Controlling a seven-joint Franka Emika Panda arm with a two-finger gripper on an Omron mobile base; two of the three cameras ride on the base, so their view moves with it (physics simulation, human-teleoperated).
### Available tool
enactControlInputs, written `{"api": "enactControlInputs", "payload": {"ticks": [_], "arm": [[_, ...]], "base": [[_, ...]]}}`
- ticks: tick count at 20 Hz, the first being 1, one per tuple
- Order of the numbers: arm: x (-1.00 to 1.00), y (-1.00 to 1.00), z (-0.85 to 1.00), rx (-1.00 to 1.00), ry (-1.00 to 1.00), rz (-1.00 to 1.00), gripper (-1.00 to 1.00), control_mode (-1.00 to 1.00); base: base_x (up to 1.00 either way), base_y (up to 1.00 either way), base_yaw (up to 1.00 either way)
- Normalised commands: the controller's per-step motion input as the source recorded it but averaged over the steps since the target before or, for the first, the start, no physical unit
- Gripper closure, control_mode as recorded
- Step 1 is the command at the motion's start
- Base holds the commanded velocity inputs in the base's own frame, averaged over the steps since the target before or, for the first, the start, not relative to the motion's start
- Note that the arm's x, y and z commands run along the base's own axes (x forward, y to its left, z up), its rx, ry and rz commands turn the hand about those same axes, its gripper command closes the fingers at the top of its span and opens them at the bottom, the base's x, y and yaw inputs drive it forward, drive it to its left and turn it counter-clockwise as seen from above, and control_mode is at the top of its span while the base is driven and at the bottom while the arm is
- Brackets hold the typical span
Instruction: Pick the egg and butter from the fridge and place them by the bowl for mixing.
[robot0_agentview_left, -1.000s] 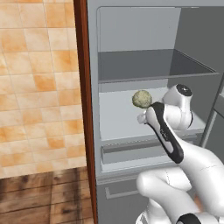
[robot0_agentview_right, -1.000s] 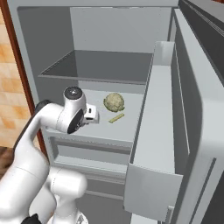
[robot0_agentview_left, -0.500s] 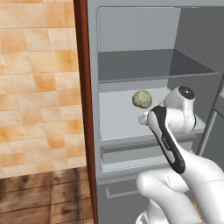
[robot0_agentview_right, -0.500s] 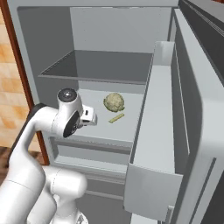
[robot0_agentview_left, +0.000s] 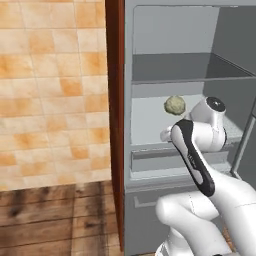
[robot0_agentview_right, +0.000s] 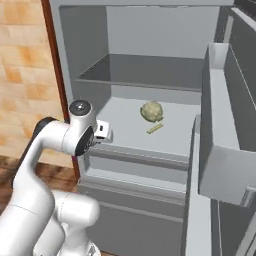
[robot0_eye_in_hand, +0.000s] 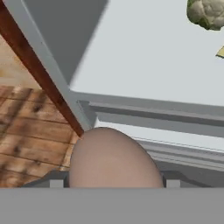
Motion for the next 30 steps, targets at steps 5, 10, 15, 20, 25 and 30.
{"api": "enactControlInputs", "payload": {"ticks": [5,10,15,20,25,30], "arm": [[0.00,0.00,0.00,0.00,0.00,0.00,1.00,1.00],[0.00,0.00,0.00,0.00,0.00,0.00,1.00,1.00],[0.00,0.00,0.00,0.00,0.00,0.00,1.00,1.00],[0.00,0.00,0.00,0.00,0.00,0.00,1.00,1.00],[0.00,0.00,0.00,0.00,0.00,0.00,1.00,1.00],[0.00,0.00,0.00,0.00,0.00,0.00,1.00,1.00]], "base": [[-0.16,0.39,0.85],[-0.09,0.18,1.00],[-0.05,0.10,1.00],[-0.03,0.07,1.00],[0.06,0.03,0.97],[0.25,0.07,0.80]]}}
